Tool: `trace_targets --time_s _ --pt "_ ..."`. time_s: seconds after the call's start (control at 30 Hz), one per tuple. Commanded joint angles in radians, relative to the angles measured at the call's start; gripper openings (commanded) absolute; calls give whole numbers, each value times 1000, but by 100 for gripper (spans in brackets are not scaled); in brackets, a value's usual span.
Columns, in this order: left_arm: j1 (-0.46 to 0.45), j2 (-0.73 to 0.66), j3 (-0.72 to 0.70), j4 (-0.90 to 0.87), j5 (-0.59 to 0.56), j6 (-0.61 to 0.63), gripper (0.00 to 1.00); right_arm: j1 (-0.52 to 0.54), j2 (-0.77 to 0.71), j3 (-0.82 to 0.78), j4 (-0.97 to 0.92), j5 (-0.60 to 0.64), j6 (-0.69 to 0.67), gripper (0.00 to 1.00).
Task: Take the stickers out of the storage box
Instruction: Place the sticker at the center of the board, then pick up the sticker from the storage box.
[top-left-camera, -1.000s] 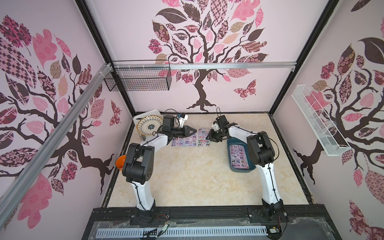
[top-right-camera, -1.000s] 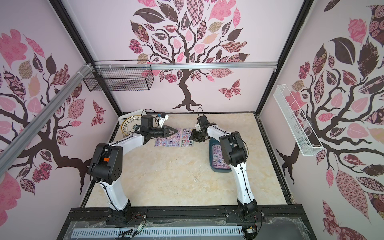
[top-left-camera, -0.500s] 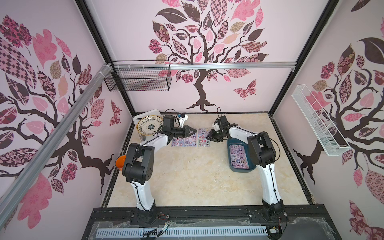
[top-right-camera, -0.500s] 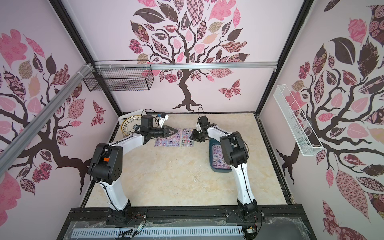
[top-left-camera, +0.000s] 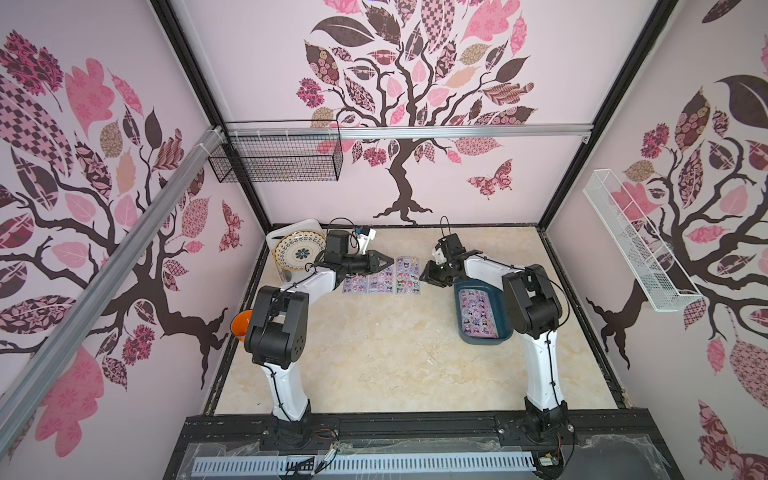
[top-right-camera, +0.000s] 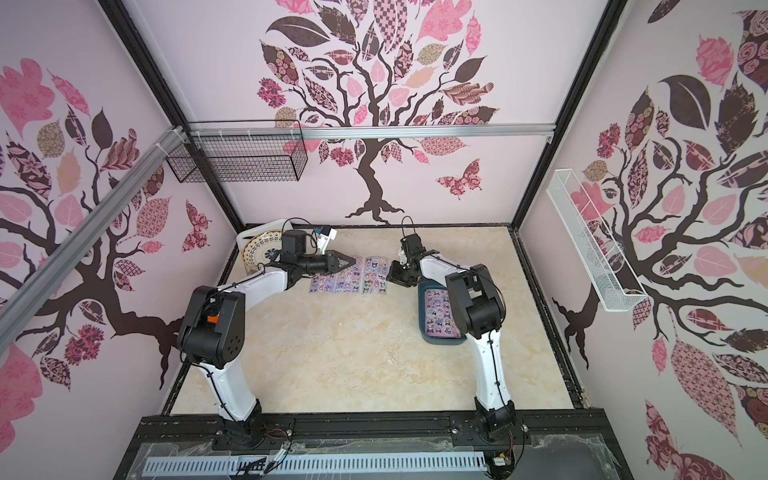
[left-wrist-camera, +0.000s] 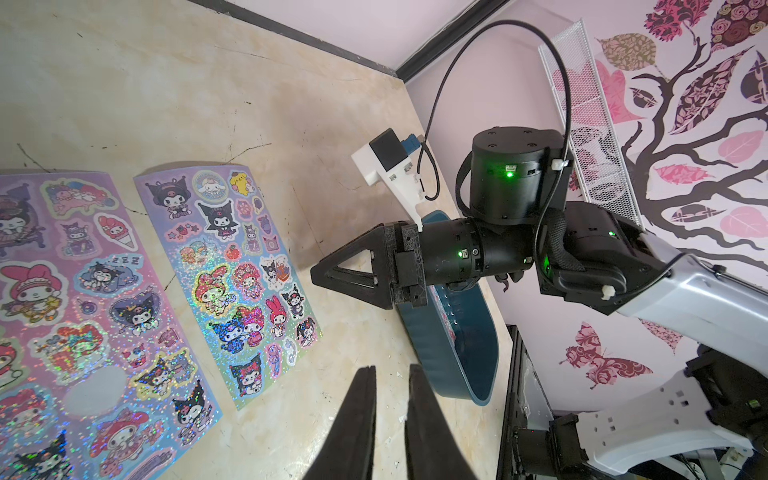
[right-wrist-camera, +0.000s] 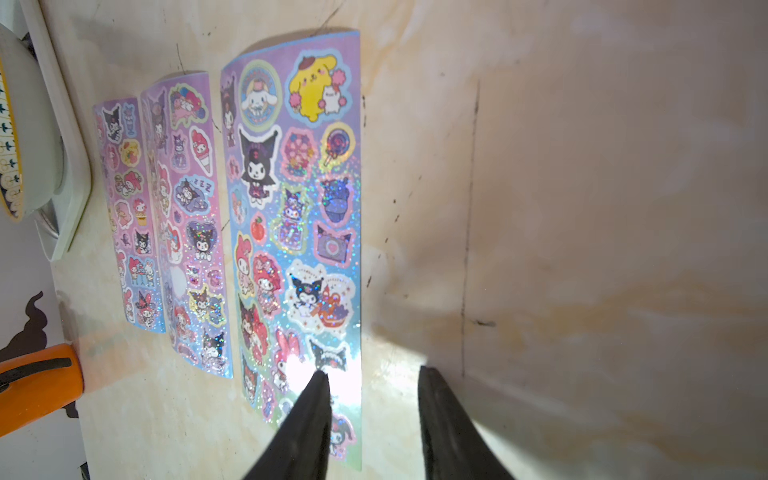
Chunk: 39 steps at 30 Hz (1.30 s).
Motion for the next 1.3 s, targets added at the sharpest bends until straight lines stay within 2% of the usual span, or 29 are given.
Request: trace_targets --time_s 0.0,0.23,0.4,0.7,0.97,1.17,1.27 --pt "5 -8 18 28 6 -6 20 -2 -90 -10 18 -3 2 40" --pt "6 -7 17 35 5 -23 21 -8 -160 -13 -13 -8 -30 42" --pt "6 -4 18 28 4 -25 21 -16 -192 9 -110 -28 -97 42" --pt "6 -8 11 19 -9 -16 21 -60 -451 -123 -250 43 -194 47" --pt "5 -22 6 16 -40 -1 21 -155 -640 -366 -312 184 -221 56" --pt "4 -31 7 0 -60 14 21 -170 -660 -488 -319 285 -237 74" --pt "-6 -32 2 26 -59 -1 21 -169 -625 -492 -323 312 -244 79"
